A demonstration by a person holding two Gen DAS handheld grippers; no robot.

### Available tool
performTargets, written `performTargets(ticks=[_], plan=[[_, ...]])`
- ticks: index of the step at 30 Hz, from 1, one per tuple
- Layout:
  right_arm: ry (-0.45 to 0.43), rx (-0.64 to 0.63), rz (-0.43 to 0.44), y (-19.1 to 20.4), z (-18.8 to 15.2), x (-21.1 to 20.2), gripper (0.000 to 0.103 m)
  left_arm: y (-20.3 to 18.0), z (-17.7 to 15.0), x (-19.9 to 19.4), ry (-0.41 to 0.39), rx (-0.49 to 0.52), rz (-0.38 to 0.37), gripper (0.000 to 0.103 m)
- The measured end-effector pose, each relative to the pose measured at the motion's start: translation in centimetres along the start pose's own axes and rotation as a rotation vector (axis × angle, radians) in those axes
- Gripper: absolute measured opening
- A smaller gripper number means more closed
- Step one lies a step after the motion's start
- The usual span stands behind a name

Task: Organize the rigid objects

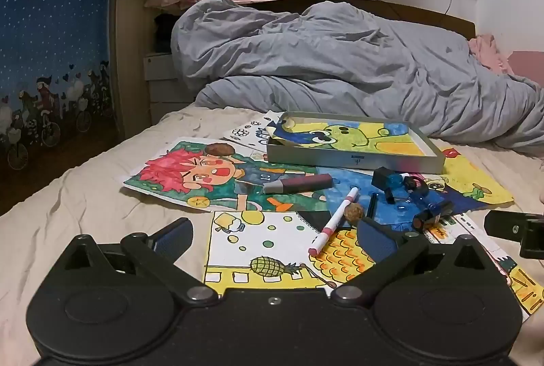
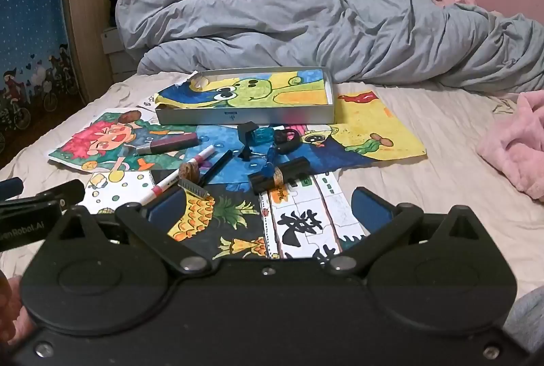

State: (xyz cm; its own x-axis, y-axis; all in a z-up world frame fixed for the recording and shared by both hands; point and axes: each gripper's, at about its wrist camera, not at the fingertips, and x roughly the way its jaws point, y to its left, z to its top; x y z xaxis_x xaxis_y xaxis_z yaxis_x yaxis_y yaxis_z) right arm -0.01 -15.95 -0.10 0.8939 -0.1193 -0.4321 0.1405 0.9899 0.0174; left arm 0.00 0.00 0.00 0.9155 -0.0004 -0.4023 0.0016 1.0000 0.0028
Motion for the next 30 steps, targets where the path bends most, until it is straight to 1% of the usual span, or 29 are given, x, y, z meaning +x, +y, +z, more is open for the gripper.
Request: performTargets(ticks=[1,11,13,20,21,30], plan=[[0.001,0.000,0.001,0.0,0.0,0.0,0.103,0.0,0.0,0.0,0.011,-0.001,0.001,0.102],[-0.002,0.002,0.002,0.0,0.0,0.0,0.103,0.3,0.1,0.5,0.009,-0.004,0.012,0.102],[-0.002,0.001,0.002,0.0,0.0,0.1,0.103,-0.1,0.2,0.1,0.000,0.010,0.004,0.102],[-0.001,0.002,0.001,0.0,-0.1,0.1,0.103,0.1,0.5,0.5,0.008,0.003,0.007,0.102],[-0.001,0.002,0.001,0.0,-0.1,0.1,0.103,0.4,0.0,0.2,0.006,0.008,0.003,0.102],[-0.001,0.002,0.002,0.0,-0.1,0.1,0.103,0.8,-0.4,0.2,0.006,0.008,0.005,0.102]])
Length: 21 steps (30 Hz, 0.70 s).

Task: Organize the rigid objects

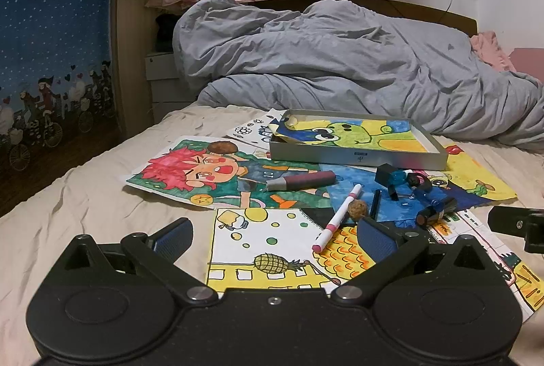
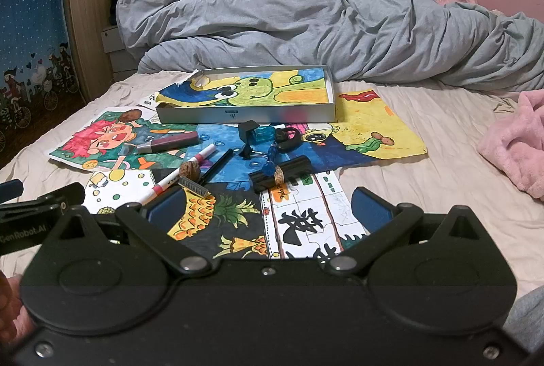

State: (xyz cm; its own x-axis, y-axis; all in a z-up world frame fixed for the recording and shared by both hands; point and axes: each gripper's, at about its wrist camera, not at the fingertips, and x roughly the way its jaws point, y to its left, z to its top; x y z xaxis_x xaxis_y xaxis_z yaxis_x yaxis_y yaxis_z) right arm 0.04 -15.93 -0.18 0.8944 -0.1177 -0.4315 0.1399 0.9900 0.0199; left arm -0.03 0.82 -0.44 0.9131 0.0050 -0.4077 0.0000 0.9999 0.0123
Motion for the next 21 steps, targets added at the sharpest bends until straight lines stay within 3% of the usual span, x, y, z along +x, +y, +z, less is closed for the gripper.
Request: performTargets(ticks=[21], plan=[[0.002,-0.002,0.001,0.3,-0.1,-0.3,0.103,0.1,-0.3,0.3,0.004,0.001,0.005,0.102]])
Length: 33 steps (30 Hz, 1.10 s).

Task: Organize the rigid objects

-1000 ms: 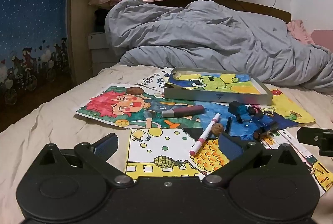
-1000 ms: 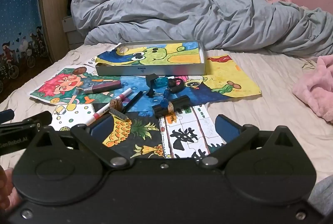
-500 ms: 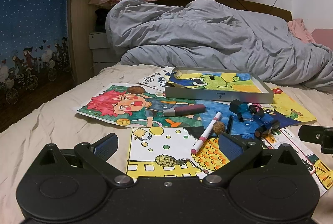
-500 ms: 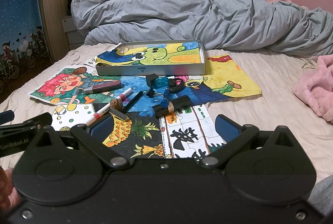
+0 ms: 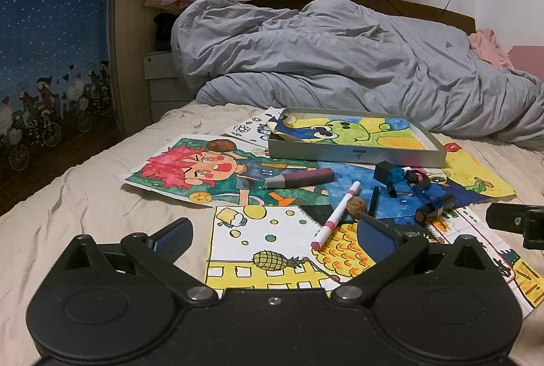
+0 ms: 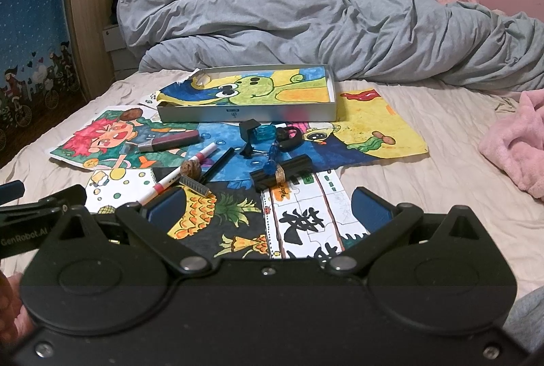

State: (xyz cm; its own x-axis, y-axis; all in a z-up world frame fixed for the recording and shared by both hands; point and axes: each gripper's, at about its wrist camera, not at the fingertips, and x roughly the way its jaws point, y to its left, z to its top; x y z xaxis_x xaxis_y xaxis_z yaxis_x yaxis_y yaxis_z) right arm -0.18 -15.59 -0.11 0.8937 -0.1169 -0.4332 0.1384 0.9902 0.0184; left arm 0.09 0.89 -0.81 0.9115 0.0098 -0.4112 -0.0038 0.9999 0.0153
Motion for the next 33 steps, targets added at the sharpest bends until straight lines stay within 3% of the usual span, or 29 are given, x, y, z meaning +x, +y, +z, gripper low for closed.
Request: performTargets(ticks=[33], plan=[[0.002,0.003,0.002,-0.33,0.12,0.38,0.103,-0.49,-0.22,0.10,0.011,0.005,0.007,0.102]])
